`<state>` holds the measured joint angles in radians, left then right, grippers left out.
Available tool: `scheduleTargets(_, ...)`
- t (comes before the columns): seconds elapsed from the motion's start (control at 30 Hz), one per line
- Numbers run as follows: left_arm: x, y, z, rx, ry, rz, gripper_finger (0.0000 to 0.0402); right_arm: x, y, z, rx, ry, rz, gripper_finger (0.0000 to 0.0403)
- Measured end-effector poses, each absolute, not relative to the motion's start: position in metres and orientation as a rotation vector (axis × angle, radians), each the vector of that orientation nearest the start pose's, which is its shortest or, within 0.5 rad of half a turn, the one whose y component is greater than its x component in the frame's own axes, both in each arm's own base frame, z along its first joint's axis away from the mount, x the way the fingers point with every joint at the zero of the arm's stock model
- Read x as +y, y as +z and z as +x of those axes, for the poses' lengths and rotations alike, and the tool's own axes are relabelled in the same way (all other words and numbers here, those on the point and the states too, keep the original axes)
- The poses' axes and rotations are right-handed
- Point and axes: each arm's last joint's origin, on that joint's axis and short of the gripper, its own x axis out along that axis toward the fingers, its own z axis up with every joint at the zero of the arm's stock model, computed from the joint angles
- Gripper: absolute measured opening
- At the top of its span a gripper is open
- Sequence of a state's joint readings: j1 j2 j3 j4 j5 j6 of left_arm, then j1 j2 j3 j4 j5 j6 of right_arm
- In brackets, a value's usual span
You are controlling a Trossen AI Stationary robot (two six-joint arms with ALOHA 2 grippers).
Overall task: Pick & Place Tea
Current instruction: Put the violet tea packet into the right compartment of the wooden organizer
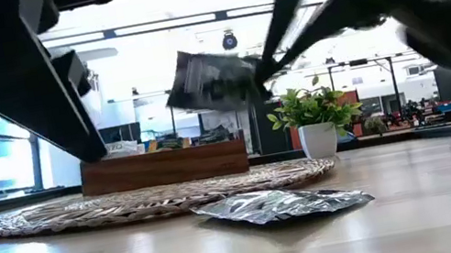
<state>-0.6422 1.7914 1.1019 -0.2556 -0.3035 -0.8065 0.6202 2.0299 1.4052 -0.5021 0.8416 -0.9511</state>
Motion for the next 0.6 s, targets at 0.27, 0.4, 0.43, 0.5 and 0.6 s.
scheduleTargets(0.27, -0.196, 0.194, 0.279, 0.922, 0.132, -0.283, 0.0156, 0.138, 0.183, 0.359, 1.287, 0.275, -1.981, 0.0003)
scheduleTargets(0.4, -0.18, 0.215, 0.262, 0.909, 0.241, -0.234, 0.0156, 0.094, 0.184, 0.371, 1.458, 0.33, -2.11, 0.0002)
scheduleTargets(0.43, -0.176, 0.221, 0.258, 0.9, 0.262, -0.224, 0.0156, 0.084, 0.184, 0.374, 1.493, 0.359, -2.125, 0.0003)
scheduleTargets(0.5, -0.169, 0.235, 0.249, 0.874, 0.289, -0.219, 0.0156, 0.063, 0.184, 0.378, 1.559, 0.403, -2.141, 0.0003)
scheduleTargets(0.6, -0.158, 0.253, 0.237, 0.842, 0.321, -0.201, 0.0156, 0.037, 0.184, 0.382, 1.63, 0.493, -2.154, 0.0002)
